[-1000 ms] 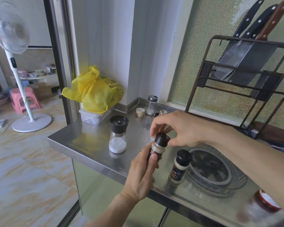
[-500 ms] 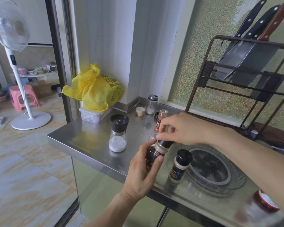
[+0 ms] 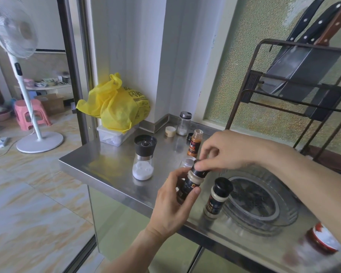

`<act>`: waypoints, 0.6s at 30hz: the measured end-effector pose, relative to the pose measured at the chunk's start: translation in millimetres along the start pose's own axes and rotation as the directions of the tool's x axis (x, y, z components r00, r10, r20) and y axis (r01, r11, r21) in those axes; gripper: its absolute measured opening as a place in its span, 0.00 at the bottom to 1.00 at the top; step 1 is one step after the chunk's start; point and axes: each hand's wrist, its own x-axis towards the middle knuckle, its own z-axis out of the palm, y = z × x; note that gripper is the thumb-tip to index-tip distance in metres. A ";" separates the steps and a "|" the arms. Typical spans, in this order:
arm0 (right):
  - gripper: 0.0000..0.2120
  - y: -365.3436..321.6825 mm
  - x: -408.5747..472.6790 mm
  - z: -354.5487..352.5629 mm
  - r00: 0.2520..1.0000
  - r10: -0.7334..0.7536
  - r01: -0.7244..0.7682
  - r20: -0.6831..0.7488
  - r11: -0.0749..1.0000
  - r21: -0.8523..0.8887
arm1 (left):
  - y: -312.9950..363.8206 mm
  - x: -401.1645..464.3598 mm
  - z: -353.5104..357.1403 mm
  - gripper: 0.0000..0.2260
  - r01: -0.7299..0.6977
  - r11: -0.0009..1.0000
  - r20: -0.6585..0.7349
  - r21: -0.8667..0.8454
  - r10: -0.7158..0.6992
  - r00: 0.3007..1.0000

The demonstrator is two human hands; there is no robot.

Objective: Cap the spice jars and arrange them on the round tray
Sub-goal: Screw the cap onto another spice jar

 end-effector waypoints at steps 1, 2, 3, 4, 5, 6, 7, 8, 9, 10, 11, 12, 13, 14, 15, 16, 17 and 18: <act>0.24 -1.1 -0.1 -0.5 0.999 0.016 -0.016 -0.034 1.000 -0.021 | -0.9 -0.3 -0.1 0.17 -0.001 1.000 0.001 -0.001 0.001 1.000; 0.25 -0.6 -0.1 0.4 0.999 0.016 -0.016 -0.037 1.000 -0.013 | -1.8 -0.5 -0.1 0.17 0.003 1.000 -0.001 -0.002 -0.003 1.000; 0.24 -0.9 -0.6 1.2 1.000 -0.005 0.006 -0.024 1.000 0.030 | -2.2 -0.5 0.2 0.17 0.010 1.000 -0.003 -0.001 -0.010 1.000; 0.23 -1.7 -0.9 1.4 0.999 -0.032 0.031 0.012 0.996 0.081 | -2.1 -0.6 0.5 0.17 0.017 1.000 -0.004 0.001 -0.017 1.000; 0.21 -2.1 -1.6 2.0 0.999 -0.047 0.045 0.027 0.994 0.098 | -1.7 -0.9 0.8 0.17 0.018 1.000 -0.004 0.004 -0.018 1.000; 0.15 -2.1 -1.3 2.7 0.999 -0.041 0.039 0.022 0.998 0.051 | -1.7 -1.4 0.9 0.17 0.014 1.000 -0.001 0.009 -0.014 1.000; 0.14 -2.9 -0.5 2.8 1.000 -0.018 0.018 -0.006 1.000 -0.002 | -2.0 -1.8 0.8 0.17 0.010 1.000 0.002 0.012 -0.010 1.000; 0.19 -3.7 0.2 2.5 0.999 0.005 -0.007 -0.048 0.999 -0.043 | -2.6 -1.7 0.5 0.17 0.010 1.000 0.004 0.012 -0.011 1.000; 0.20 -3.7 0.1 2.5 0.997 0.018 -0.021 -0.071 0.999 -0.039 | -2.9 -1.5 0.4 0.17 0.018 1.000 0.003 0.008 -0.018 1.000; 0.18 -4.0 -0.4 2.3 0.998 0.008 -0.008 -0.055 1.000 0.001 | -2.8 -1.4 0.4 0.17 0.026 1.000 0.002 0.004 -0.026 1.000; 0.17 -6.0 -1.4 1.4 1.000 -0.013 0.015 -0.026 0.998 0.057 | -2.5 -1.4 0.5 0.17 0.027 1.000 0.000 0.004 -0.027 1.000; 0.16 -7.0 -2.1 2.1 1.000 -0.028 0.028 0.000 0.997 0.078 | -2.1 -1.6 0.8 0.17 0.022 1.000 0.003 0.007 -0.022 1.000; 0.12 -7.1 -2.3 3.3 1.000 -0.026 0.026 0.005 0.999 0.035 | -1.4 -2.2 1.0 0.17 0.014 1.000 0.008 0.010 -0.014 1.000; 0.13 -7.8 -1.9 3.6 1.000 -0.013 0.013 -0.024 0.999 -0.029 | -1.1 -2.4 0.9 0.17 0.008 1.000 0.012 0.012 -0.008 1.000; 0.18 -8.1 -1.1 3.2 0.997 0.005 -0.010 -0.074 0.997 -0.073 | -1.5 -2.2 0.8 0.17 0.005 1.000 0.013 0.010 -0.005 1.000; 0.20 -6.4 0.2 3.3 0.993 0.018 -0.026 -0.113 0.998 -0.064 | -2.2 -1.7 1.0 0.17 0.008 1.000 0.012 0.005 -0.008 1.000; 0.20 -6.4 -0.2 3.0 0.994 0.015 -0.016 -0.112 1.000 -0.006 | -2.7 -1.2 1.1 0.17 0.015 1.000 0.008 -0.003 -0.015 1.000; 0.19 -8.3 -1.0 2.2 0.997 0.008 -0.002 -0.083 0.998 0.068 | -3.0 -0.8 1.1 0.17 0.020 1.000 0.006 -0.007 -0.020 1.000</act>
